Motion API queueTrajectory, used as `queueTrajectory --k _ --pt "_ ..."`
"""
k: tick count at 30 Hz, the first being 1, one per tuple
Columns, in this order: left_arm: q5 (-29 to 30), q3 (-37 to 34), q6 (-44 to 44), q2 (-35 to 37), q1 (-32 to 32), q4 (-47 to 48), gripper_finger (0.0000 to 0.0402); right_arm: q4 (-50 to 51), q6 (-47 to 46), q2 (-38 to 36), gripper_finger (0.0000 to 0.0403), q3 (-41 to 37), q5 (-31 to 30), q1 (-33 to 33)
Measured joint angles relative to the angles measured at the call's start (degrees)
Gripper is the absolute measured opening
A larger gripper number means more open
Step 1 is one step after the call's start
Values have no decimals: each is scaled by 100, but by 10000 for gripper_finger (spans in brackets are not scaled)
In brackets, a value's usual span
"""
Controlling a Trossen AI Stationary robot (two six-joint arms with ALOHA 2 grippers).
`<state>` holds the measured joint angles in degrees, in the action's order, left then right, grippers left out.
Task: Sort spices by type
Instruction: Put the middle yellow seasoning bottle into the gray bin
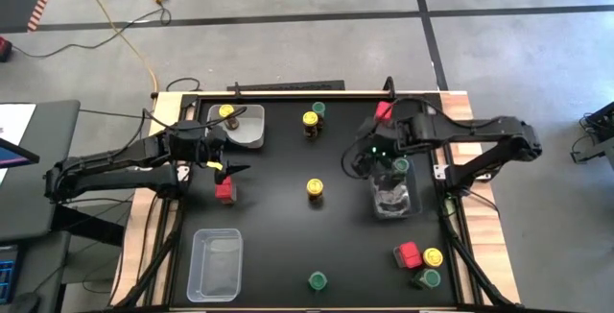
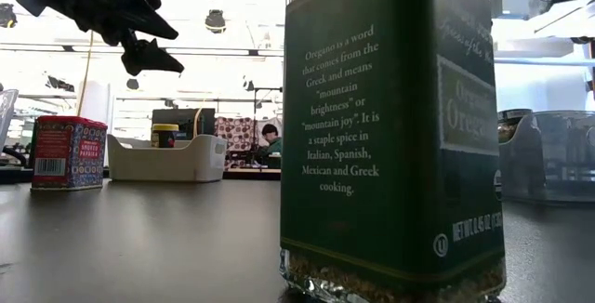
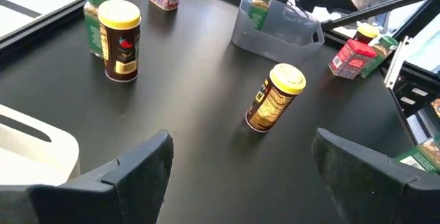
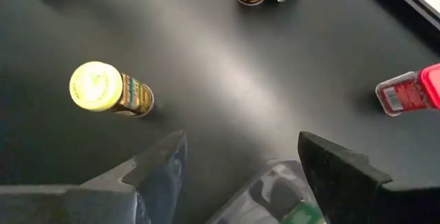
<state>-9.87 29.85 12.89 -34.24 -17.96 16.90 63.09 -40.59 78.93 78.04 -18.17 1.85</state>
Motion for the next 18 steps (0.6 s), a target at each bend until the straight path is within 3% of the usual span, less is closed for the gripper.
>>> queueTrajectory --k 12,18 --pt "107 2 32 0 19 14 332 -946 -1757 -27 306 -1205 -467 1519" --pt "940 226 154 -80 594 48 332 -1255 -2093 -98 306 -1635 -698 1957"
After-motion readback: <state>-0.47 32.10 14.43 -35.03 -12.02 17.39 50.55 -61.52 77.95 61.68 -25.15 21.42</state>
